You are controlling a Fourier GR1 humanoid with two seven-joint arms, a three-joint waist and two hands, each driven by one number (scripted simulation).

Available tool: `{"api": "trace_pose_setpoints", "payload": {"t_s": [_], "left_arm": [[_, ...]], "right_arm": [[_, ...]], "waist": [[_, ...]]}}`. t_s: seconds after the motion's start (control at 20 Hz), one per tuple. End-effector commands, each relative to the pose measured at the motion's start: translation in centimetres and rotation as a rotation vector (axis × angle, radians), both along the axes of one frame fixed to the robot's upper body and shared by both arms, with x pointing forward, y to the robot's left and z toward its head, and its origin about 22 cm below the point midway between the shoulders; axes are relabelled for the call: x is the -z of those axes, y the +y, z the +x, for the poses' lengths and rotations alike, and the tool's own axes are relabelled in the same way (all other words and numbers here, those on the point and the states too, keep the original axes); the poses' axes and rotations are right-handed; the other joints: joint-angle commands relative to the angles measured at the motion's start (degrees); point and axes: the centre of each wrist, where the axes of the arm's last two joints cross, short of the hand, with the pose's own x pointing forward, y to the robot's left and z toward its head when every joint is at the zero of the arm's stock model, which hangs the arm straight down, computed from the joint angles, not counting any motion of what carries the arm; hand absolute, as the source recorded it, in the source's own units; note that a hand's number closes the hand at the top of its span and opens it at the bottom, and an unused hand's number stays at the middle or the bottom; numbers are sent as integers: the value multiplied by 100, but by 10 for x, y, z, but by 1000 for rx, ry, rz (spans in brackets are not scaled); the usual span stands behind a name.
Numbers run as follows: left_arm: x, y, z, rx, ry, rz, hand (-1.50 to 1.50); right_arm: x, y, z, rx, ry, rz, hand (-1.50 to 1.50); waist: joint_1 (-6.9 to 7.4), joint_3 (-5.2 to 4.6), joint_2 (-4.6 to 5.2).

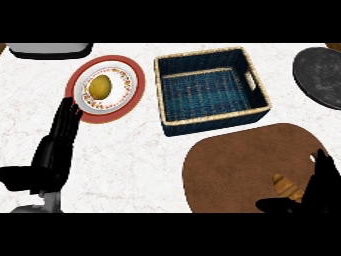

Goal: Pick the croissant from the cutting board and place it in the basket

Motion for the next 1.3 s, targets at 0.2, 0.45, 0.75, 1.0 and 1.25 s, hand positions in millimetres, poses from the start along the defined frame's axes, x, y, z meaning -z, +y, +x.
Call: {"api": "trace_pose_setpoints", "payload": {"t_s": [0.2, 0.45, 0.75, 1.0, 1.25], "left_arm": [[-2, -10, -2, -4, 0, 10, 0], [8, 2, 12, 2, 20, 6, 0], [4, -7, -2, -5, -11, -2, 0], [-18, 9, -2, -7, 14, -5, 0], [-7, 2, -3, -14, 4, 6, 0]], "right_arm": [[24, 1, 12, 145, 113, 56, -150], [8, -3, -4, 131, 76, 67, -150], [38, 7, 6, 172, 97, 74, -150], [42, -9, -4, 157, 95, 72, -150], [52, -14, 13, 102, 151, 115, 150]], "waist": [[15, 4, 0], [-50, -1, 0], [0, 2, 1], [-5, 4, -11], [1, 3, -2]]}}
